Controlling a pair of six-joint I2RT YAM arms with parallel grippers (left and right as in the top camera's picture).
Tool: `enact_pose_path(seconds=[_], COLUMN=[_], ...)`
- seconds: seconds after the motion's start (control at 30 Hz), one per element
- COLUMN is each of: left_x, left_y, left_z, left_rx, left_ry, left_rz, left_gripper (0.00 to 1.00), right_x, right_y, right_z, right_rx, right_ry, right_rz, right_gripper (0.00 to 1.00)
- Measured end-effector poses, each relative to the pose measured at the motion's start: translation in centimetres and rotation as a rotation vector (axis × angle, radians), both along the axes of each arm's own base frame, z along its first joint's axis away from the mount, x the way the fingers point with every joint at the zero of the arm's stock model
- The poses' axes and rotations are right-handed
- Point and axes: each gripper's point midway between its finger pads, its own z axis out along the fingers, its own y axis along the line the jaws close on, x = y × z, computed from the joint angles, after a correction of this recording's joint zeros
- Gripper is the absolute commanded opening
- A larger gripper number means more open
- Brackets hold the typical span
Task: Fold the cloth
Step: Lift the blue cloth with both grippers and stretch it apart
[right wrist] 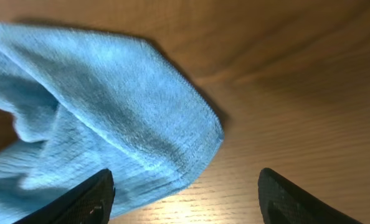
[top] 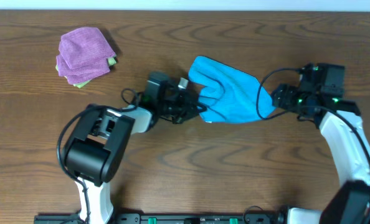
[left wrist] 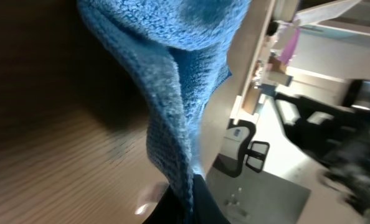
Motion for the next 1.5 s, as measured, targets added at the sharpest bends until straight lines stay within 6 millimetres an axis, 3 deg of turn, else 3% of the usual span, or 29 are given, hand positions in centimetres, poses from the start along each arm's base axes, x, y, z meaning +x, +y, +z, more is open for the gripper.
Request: enact_pose_path(seconds=[0.17,0.37,0.47,0.77,0.9,1.03,1.17,1.3,1.5], left_x=[1.0,1.6,1.4,-1.9,-2.7,-2.5,-0.7,0.4,-0.2], left_y=[2.1,3.9,4.8,7.1,8.2,9.2,9.8,9.2,8.5], left_z=[0.7,1.3,0.5,-4.1,-5.1,-4.9,-3.7,-3.0,-3.2], left_rx=[-0.043,-0.068,-0.044,0.207,0.312,0.421,0.52,0.558,0.594], left_ry=[-0.005,-0.02,0.023,0.173,0.207,0.212,0.143,0.069,0.049], left_rz=[0.006,0.012,0.027,0.04,0.03,0.007,-0.016,-0.035,-0.07], left_gripper=[0.06,0.06,0.06,0.06,0.06,0.06,0.06,0.05,0.06], right_x=[0.1,0.7,0.5,0.0,-0.3,-0.4,-1.4,-1.7,-1.7], right_y=[1.0,2.2,2.9,3.8,4.1,4.5,5.3,6.3,7.5], right_z=[-3.5,-5.7,-6.6,-7.1,-7.0,-7.0,-7.8,-7.9,-7.9], right_rx=[0.071,0.166,0.218,0.284,0.303,0.322,0.343,0.385,0.458], right_ry=[0.069,0.103,0.136,0.173,0.186,0.191,0.22,0.218,0.195], right_rz=[0.018,0.015,0.006,0.0,0.004,0.004,-0.001,-0.001,-0.007], right_gripper=[0.72,0.72,0.71,0.71,0.7,0.69,0.69,0.69,0.67])
